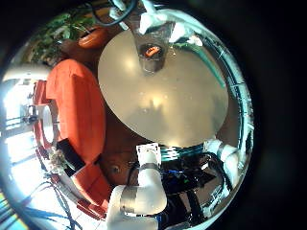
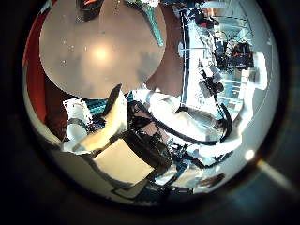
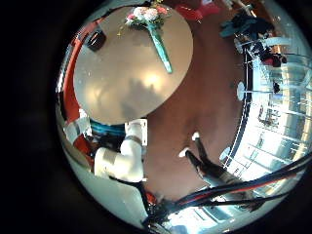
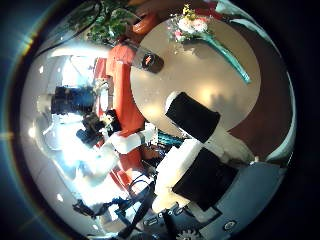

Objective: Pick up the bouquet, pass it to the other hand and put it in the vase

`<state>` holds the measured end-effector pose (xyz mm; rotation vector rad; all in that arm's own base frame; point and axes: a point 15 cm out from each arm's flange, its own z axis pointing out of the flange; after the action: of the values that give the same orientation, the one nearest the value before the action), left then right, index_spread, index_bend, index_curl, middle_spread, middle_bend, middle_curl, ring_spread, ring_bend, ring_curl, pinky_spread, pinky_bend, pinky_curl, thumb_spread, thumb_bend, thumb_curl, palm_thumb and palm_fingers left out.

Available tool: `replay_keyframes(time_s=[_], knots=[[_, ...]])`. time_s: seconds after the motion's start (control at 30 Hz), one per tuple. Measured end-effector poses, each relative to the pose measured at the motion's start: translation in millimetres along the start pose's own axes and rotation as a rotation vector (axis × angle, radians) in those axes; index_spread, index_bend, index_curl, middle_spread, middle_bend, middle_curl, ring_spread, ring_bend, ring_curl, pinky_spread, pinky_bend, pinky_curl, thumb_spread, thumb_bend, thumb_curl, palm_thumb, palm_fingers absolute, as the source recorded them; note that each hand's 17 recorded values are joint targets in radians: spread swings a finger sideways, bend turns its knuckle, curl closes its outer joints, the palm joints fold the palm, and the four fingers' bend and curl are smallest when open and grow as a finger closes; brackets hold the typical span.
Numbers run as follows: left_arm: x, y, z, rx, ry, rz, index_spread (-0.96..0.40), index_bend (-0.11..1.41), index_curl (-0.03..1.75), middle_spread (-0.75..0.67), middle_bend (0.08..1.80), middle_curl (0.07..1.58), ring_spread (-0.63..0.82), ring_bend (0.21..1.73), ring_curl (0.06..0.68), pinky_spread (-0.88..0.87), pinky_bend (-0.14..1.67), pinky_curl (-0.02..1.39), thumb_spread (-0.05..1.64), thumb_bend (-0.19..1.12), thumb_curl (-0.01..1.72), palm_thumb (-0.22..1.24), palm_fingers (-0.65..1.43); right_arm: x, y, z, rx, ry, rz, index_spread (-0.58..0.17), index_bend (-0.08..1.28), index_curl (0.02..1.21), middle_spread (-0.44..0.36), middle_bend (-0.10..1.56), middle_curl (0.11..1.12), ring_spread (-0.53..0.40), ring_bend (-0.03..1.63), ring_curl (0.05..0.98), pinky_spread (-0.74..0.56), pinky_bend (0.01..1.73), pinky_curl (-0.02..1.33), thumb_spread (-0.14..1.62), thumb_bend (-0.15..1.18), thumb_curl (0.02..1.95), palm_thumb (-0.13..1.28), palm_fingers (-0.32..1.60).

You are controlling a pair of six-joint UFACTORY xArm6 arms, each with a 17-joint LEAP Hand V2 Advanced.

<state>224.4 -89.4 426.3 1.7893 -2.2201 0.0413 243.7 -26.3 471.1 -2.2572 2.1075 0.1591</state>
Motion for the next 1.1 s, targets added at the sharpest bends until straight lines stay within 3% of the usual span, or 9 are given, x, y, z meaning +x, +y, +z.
replay_keyframes(time_s=[0.17, 0.57, 0.9, 1.1], knots=[[7, 0, 6, -0.025, -0.008, 0.044, 0.08, 0.18, 0.37, 0.33, 0.19, 0.35, 0.49, 0.46, 0.192, 0.49, 0.19, 0.3, 1.09, -0.02, 0.35, 0.48, 0.22, 35, -2, 4, 0.005, -0.02, 0.125, -0.283, 0.17, 0.26, -0.09, 0.52, 0.45, -0.183, 0.92, 0.356, 0.0, 0.55, 0.26, 1.25, -0.03, 0.3, 0.4, 0.56], [0, -13, -3, -0.078, 0.008, 0.172, 0.09, 0.18, 0.36, 0.33, 0.19, 0.35, 0.49, 0.47, 0.195, 0.48, 0.2, 0.3, 1.09, -0.02, 0.35, 0.46, 0.21, 126, -73, 72, -0.068, -0.079, 0.345, -0.223, 0.19, 0.32, -0.035, 0.45, 0.43, -0.133, 0.87, 0.328, 0.03, 0.65, 0.25, 1.15, -0.02, 0.33, 0.41, 0.45], [2, -18, 5, -0.107, 0.019, 0.217, 0.09, 0.18, 0.36, 0.34, 0.19, 0.34, 0.49, 0.47, 0.193, 0.48, 0.19, 0.31, 1.09, -0.02, 0.35, 0.45, 0.21, 163, -154, 148, -0.038, -0.138, 0.429, -0.222, 0.19, 0.36, -0.055, 0.51, 0.45, -0.155, 0.9, 0.328, 0.04, 0.64, 0.2, 1.09, -0.01, 0.38, 0.54, 0.49], [7, -20, 8, -0.123, 0.026, 0.231, 0.09, 0.18, 0.36, 0.34, 0.19, 0.34, 0.49, 0.47, 0.193, 0.48, 0.2, 0.31, 1.09, -0.03, 0.35, 0.44, 0.21, 168, -184, 201, -0.119, -0.161, 0.43, -0.228, 0.2, 0.38, -0.071, 0.53, 0.46, -0.167, 0.9, 0.329, 0.04, 0.62, 0.18, 1.07, -0.02, 0.41, 0.61, 0.47]])
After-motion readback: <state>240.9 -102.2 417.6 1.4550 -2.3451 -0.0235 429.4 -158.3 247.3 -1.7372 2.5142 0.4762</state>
